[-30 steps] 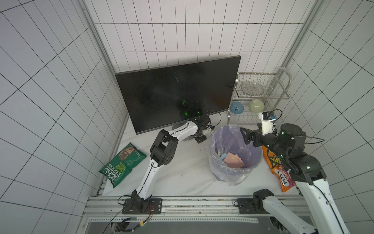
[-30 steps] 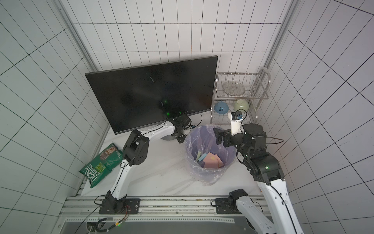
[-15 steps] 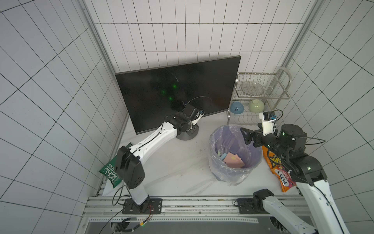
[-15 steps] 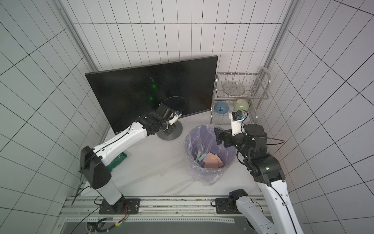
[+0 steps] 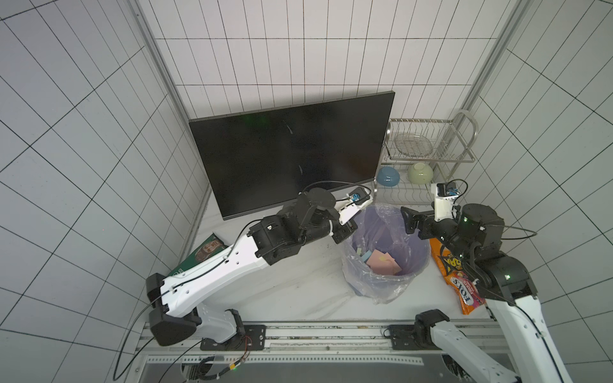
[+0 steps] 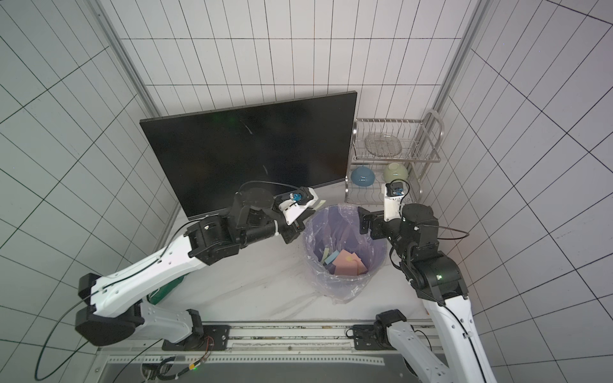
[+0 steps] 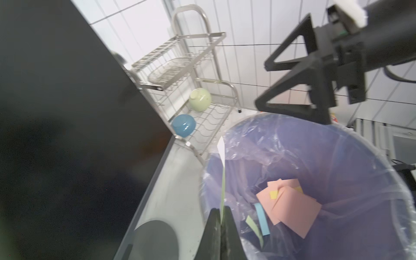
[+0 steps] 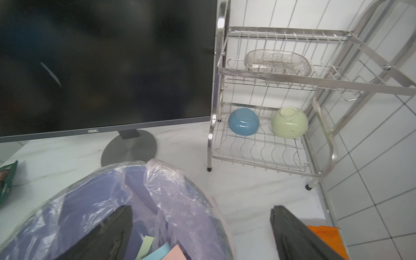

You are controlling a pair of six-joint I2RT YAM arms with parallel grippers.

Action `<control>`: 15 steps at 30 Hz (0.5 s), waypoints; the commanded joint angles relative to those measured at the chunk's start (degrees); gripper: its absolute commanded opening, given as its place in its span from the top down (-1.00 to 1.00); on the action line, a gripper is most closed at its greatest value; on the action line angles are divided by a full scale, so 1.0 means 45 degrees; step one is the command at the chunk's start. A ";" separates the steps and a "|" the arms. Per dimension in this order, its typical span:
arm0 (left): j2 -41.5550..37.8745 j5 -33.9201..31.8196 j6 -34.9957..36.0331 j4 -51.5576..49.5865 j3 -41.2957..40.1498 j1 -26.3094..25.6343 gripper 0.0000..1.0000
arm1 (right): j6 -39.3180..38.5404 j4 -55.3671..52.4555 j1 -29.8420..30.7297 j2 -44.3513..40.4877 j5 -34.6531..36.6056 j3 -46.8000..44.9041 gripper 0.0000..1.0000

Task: Remove the sticky note from the monitor
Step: Pick up the sticky note from the center of the board, then place the sticky note in the trash bin.

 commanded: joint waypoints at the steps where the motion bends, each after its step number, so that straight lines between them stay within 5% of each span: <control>1: 0.0862 0.0465 -0.0135 -0.0152 0.0348 -0.0355 0.63 | -0.0316 -0.0063 -0.0309 0.0062 0.1272 0.0374 -0.97; 7: 0.1332 0.1131 -0.0056 0.0117 0.0557 -0.0505 -0.23 | -0.0386 0.0249 -0.1330 0.0480 0.1305 0.0762 -0.97; 15: 0.0920 0.1138 0.0130 -0.0122 0.0526 -0.0319 -0.77 | 0.0079 0.0580 -0.3704 0.1118 -0.0338 0.0977 -0.97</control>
